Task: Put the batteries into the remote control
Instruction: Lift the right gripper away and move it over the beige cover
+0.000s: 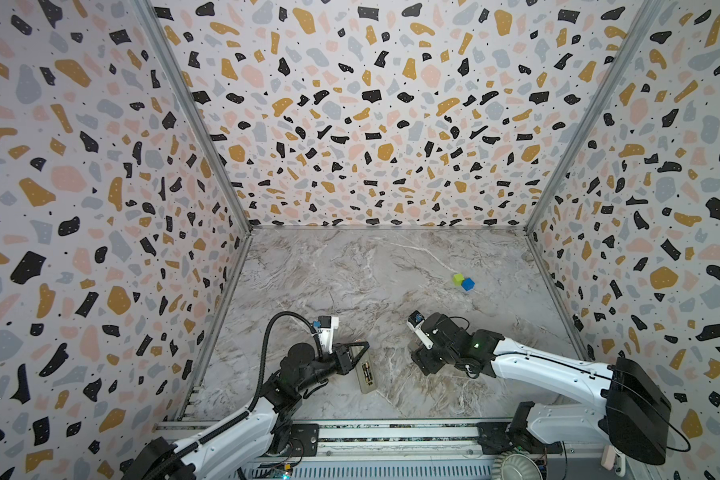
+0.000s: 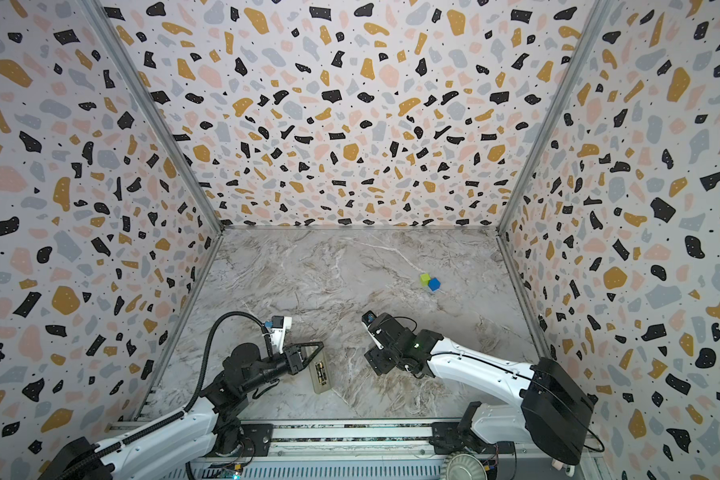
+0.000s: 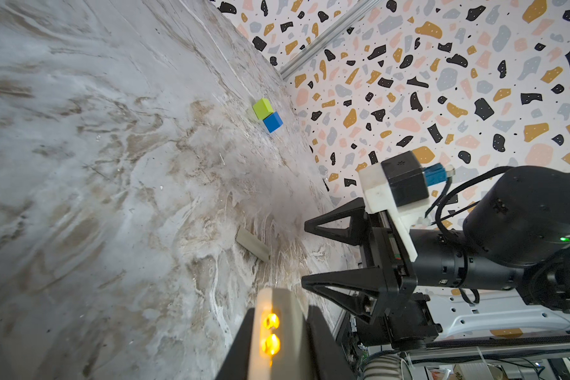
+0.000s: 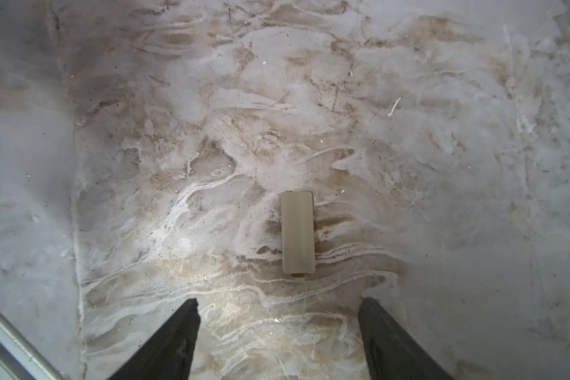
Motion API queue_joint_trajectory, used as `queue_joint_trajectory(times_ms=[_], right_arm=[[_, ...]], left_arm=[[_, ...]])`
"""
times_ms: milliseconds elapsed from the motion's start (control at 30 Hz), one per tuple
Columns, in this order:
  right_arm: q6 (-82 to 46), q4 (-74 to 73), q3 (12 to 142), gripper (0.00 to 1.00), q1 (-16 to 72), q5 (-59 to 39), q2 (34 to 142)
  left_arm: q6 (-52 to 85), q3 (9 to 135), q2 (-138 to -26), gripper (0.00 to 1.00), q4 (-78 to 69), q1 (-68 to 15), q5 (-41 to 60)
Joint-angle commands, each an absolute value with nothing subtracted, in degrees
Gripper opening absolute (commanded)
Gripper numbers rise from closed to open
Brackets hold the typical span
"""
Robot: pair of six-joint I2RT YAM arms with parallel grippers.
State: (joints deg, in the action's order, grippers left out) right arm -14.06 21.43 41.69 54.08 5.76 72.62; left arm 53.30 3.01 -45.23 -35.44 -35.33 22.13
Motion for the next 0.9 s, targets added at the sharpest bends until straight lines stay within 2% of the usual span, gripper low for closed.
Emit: queue_joint_trajectory(times_ms=[0,367,867], right_arm=[[-16.1,21.3,41.0,0.82,53.2,5.9,72.1],[-15.7,20.0,39.7,0.85,50.3,5.0,72.3],[-16.5,19.3,39.7,0.84,49.1,3.1,74.3]], left_arm=[[51.8,4.9,-45.1,0.0,-39.5,-35.5,21.8],[52.0,4.2,-45.0,0.0,-40.1,-35.5,20.9],[51.9,3.8,-47.1,0.0,-42.7,-35.5,20.1]])
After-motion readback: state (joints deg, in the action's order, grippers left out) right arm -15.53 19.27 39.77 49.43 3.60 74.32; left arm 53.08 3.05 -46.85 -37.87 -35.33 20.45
